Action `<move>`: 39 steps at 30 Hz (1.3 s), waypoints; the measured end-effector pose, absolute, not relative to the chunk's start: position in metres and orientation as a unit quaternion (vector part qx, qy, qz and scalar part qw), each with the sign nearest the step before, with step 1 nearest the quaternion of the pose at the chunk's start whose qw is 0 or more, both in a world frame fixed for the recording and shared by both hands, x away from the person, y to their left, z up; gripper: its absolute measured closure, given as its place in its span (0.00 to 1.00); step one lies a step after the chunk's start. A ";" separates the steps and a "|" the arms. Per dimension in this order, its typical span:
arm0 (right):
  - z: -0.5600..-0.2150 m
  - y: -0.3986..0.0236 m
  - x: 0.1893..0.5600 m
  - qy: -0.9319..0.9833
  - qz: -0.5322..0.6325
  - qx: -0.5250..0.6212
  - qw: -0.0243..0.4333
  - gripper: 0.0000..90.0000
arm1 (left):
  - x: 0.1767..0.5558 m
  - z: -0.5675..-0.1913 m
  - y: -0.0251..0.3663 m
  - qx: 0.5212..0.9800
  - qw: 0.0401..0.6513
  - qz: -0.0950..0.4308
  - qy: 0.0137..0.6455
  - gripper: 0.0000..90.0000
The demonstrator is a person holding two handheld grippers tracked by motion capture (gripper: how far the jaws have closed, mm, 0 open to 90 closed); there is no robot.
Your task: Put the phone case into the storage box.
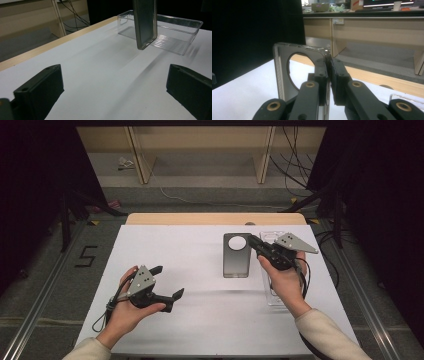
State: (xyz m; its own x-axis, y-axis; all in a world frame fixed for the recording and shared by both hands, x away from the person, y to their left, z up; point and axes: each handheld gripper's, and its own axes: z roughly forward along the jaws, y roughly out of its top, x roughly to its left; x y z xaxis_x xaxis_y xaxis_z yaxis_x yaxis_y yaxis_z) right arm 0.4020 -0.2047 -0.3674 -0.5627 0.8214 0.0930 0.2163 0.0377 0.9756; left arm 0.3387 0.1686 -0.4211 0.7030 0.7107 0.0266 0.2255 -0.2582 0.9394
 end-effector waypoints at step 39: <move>-0.346 -0.229 0.415 0.640 0.583 0.404 0.294 0.94 | 0.340 -0.423 0.170 0.758 0.524 0.231 0.312 0.01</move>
State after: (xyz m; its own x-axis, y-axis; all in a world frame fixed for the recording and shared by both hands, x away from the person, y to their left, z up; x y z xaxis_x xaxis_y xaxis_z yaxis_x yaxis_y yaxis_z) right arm 0.4146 -0.2290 -0.3461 -0.4994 0.8611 0.0951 0.1739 -0.0079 0.9847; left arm 0.3404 0.1697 -0.4227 0.6982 0.7155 0.0239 0.2308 -0.2565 0.9386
